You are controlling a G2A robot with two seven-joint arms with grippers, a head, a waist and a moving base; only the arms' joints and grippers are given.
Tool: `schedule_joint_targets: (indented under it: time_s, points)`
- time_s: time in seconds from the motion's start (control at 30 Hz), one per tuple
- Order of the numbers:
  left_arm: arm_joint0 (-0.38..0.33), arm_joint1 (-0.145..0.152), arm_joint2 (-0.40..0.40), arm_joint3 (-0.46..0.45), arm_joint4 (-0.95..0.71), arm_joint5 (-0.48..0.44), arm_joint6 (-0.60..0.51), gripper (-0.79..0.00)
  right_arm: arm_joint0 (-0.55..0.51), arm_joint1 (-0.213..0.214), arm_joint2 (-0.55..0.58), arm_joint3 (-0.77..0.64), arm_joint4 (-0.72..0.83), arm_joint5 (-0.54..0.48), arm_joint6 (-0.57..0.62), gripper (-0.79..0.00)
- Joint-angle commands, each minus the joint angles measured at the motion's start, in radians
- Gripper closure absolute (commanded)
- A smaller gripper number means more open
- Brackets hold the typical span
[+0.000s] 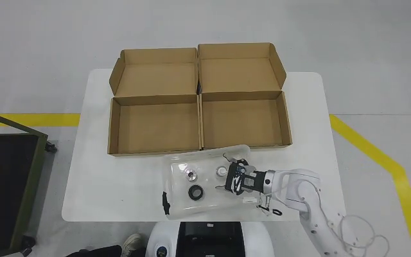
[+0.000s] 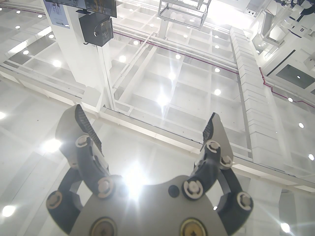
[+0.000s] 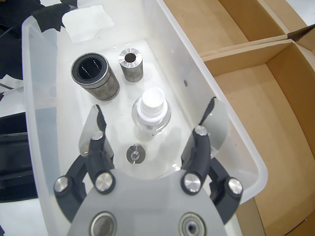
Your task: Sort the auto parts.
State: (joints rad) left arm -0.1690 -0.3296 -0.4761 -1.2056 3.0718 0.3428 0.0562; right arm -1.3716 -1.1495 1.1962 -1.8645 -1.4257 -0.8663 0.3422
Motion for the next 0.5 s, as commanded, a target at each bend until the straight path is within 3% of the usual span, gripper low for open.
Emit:
schedule_joint_targets:
  time_s: [0.0,0.07,0.2,0.27,0.4,0.47]
  points:
    - [0.000,0.000,0.000,0.000,0.000,0.000,0.000,-0.785,0.006,0.000,-0.004,0.005,-0.002,0.010,0.005,-0.453]
    - [0.000,0.000,0.000,0.000,0.000,0.000,0.000,-0.785,0.010,0.001,-0.008,0.009,-0.003,0.016,0.010,-0.385]
    - [0.000,0.000,0.000,0.000,0.000,0.000,0.000,-0.785,0.019,0.004,-0.014,0.012,-0.005,0.013,0.010,-0.323]
    - [0.000,0.000,0.000,0.000,0.000,0.000,0.000,-0.785,0.024,0.005,-0.014,0.010,-0.001,0.010,0.012,-0.243]
    - [0.000,0.000,0.000,0.000,0.000,0.000,0.000,-0.785,0.026,0.010,-0.006,-0.015,0.031,-0.014,0.017,0.000]
    - [0.000,0.000,0.000,0.000,0.000,0.000,0.000,-0.785,0.027,0.013,0.004,-0.035,0.047,-0.023,0.032,0.000]
